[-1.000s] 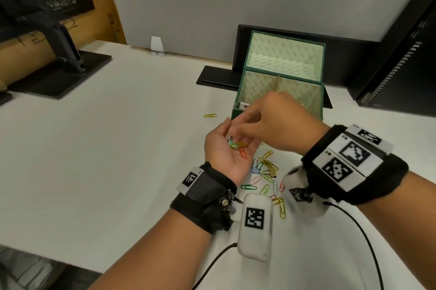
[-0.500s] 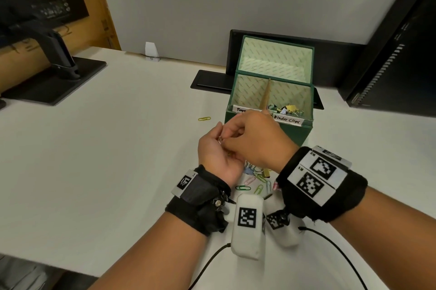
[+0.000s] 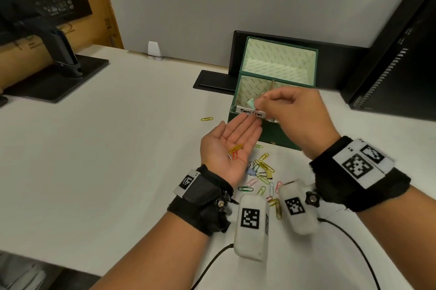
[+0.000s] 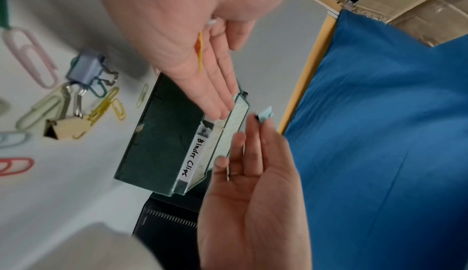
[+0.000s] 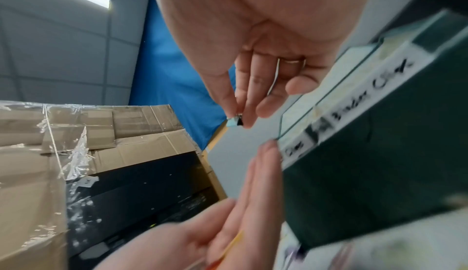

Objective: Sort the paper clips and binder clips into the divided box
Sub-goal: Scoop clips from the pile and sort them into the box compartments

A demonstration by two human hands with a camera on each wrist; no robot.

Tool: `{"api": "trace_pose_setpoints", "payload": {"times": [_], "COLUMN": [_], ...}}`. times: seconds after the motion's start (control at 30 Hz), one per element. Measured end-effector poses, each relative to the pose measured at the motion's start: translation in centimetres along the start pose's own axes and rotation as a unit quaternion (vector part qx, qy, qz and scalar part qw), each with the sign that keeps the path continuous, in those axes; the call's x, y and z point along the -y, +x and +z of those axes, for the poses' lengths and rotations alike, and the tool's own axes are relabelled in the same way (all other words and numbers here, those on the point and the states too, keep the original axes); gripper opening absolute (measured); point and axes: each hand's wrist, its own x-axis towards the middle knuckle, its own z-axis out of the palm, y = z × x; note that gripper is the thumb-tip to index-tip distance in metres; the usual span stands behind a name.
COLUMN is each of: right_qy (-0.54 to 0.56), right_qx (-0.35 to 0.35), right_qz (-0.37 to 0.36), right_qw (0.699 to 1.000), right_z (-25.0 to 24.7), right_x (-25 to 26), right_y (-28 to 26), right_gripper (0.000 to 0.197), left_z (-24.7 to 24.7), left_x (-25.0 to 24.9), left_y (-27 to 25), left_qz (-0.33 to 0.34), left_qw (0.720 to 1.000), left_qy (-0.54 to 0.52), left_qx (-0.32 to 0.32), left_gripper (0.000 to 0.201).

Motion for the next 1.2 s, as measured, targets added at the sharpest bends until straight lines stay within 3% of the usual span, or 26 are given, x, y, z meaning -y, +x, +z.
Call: {"api": "trace_pose_setpoints", "payload": {"times": [0.13,0.2,0.33,0.43,0.53,0.63,0.7,0.8,0.97,1.2], "right_qy": [-0.050,-0.144,-0.369,-0.335,-0.264,-0.310,-0.352,-0.381,-0.444,-0.470], "right_qx": [-0.113,-0.147,-0.037,-0.023,0.163,0.280,0.301,0.300,0.259,0.241], "right_qz": [-0.039,-0.053,0.014,-0.103,-0.127,-0.140,-0.160,-0.168,-0.213,-0.229], "right_qw": [0.992,0.977,0.928,0.936,0.942,0.898,0.872,0.858,0.831,0.818], "right_z": [-3.3,-4.9,-5.8,-4.2,-2.1,-0.4,0.6,1.7,2.2,2.6], "right_x": [-0.6,-1.5,-2.8,-1.6,0.3,0.3,0.1,0.0,0.5,0.2], "right_y": [2.3,3.4,3.1,0.6,-2.2,-3.1,-3.1,-3.2,-2.9,-3.0], "right_gripper": [0.006,0.006,0.025,0.023,0.018,0.031,0.041,0.045,0.031,0.031], "left_z": [0.0,0.0,0.0,0.1,0.1,0.2,0.2,0.2,-0.1,0.1], "left_x": [0.0,0.0,0.0,0.1,0.2,0.4,0.4,0.3,0.6,0.5], "left_y": [-0.2,-0.1,-0.2,-0.2,-0.2,-0.4,-0.4,-0.3,-0.2,-0.4], "left_qz": [-0.011,-0.009,-0.009,-0.008,0.003,-0.002,-0.012,-0.010,-0.019,-0.020], "left_qw": [1.000,1.000,1.000,1.000,0.999,0.998,0.998,0.997,0.998,0.998], "left_qy": [0.004,0.007,0.017,0.018,0.041,0.055,0.064,0.073,0.060,0.049], "left_qx": [0.016,0.021,0.018,0.015,0.015,0.016,0.020,0.017,0.033,0.037], "left_gripper": [0.045,0.045,0.045,0.044,0.043,0.045,0.047,0.048,0.049,0.048]}}
